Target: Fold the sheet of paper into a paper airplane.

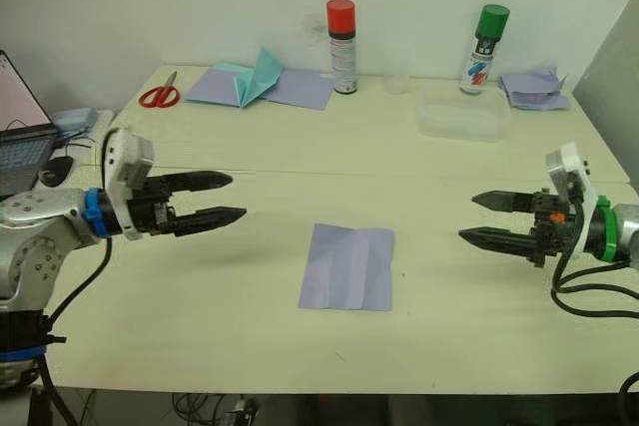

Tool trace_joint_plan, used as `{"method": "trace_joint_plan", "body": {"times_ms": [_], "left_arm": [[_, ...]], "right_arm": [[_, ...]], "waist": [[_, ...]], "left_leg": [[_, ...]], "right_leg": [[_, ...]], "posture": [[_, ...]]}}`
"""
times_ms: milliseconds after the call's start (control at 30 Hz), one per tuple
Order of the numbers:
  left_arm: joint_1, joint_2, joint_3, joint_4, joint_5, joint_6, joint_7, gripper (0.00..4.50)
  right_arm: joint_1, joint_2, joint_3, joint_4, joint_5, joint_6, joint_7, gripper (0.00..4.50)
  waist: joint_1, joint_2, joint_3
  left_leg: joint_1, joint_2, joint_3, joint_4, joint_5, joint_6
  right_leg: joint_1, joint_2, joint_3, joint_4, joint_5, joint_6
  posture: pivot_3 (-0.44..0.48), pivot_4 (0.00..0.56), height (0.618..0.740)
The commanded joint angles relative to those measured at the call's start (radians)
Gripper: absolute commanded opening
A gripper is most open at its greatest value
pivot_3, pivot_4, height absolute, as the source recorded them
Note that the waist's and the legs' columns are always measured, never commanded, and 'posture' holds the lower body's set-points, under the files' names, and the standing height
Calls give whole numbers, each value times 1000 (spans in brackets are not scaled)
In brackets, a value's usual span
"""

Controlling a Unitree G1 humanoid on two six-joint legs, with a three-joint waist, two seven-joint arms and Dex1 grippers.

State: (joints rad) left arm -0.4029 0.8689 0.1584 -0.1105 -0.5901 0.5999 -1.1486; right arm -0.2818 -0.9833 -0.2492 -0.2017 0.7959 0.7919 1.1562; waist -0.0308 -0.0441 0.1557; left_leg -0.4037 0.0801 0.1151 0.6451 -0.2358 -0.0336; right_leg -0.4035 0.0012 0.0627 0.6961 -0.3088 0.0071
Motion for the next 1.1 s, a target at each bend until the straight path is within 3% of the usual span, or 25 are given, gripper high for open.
{"method": "trace_joint_plan", "body": {"times_ms": [33, 300, 333, 700, 933, 1033, 1100], "left_arm": [[-9, -37, -51, -61, 15, -34, 11, 2647], [-17, -178, -236, -18, 168, -161, 61, 141], [-19, -199, -253, -2, 182, -176, 66, 46], [-22, -291, -448, 216, 444, -306, 135, 46], [-19, -319, -509, 313, 525, -357, 130, 46], [-15, -325, -512, 320, 530, -362, 126, 0], [-14, -330, -508, 322, 530, -364, 129, 0]], "right_arm": [[14, 24, 21, -35, -36, -46, -14, 4500], [11, 111, 115, -31, -144, -132, -74, 4500], [12, 122, 122, -23, -152, -138, -81, 4500], [-24, 194, 233, 24, -272, -194, -121, 4500], [-79, 251, 296, 118, -370, -238, -164, 4500], [-98, 266, 322, 166, -412, -262, -168, 3899], [-115, 280, 346, 211, -463, -302, -184, 3213]], "waist": [[0, 0, 0], [1, 0, 0], [1, 0, 0], [0, 0, 0], [5, 3, -2], [5, 4, -3], [5, 5, -4]], "left_leg": [[0, 0, 0, 0, 0, 0], [0, 0, 0, 1, 0, 0], [-1, 0, -1, 1, 0, 0], [-1, -1, -1, 1, 0, 0], [2, -1, -3, 2, 0, 1], [6, -1, -4, 1, 1, 1], [7, -1, -4, 2, 1, 2]], "right_leg": [[0, 0, 0, 0, 0, 0], [0, 2, 1, 0, 0, 0], [0, 2, 1, 0, 0, 0], [0, 4, 4, 1, 0, 0], [7, 6, 5, 0, 0, 0], [13, 6, 5, -2, 0, 0], [14, 6, 5, -2, 0, 0]], "posture": [[0, 150, 740], [0, 150, 740], [0, 150, 740], [0, 150, 740], [0, 150, 740], [0, 150, 740], [0, 150, 740]]}}
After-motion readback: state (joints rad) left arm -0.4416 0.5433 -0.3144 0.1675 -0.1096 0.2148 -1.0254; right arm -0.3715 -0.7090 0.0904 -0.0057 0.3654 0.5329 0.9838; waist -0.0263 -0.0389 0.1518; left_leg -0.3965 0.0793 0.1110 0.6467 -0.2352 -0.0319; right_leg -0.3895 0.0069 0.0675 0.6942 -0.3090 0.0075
